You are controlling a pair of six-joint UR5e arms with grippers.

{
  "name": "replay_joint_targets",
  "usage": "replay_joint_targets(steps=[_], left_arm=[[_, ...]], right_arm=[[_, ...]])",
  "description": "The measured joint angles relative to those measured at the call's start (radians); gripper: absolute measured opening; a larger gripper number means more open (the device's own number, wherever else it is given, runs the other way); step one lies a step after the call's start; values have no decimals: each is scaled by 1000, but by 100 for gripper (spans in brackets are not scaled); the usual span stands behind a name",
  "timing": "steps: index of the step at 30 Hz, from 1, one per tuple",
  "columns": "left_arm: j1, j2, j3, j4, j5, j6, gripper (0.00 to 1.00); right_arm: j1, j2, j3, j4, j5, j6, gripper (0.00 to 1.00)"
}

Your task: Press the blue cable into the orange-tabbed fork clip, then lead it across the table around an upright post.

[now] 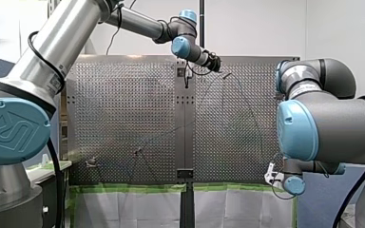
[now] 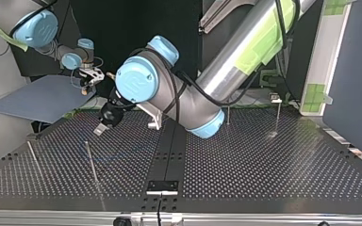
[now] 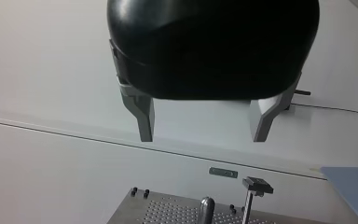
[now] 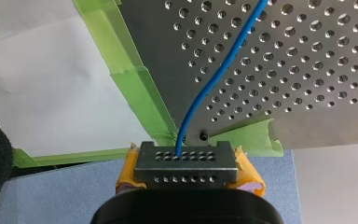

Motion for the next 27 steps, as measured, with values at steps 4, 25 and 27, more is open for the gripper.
replay_joint_targets(steps=[4,25,27], left_arm=[[-2,0,0,-5,-2,-2,100],[-21,2,0,-47,-119,-11,100],[-21,2,0,-52,-132,-9,100]], right_arm=[[-2,0,0,1,-2,2,0],[0,1,0,5,-12,3,0],[0,1,0,5,-12,3,0]])
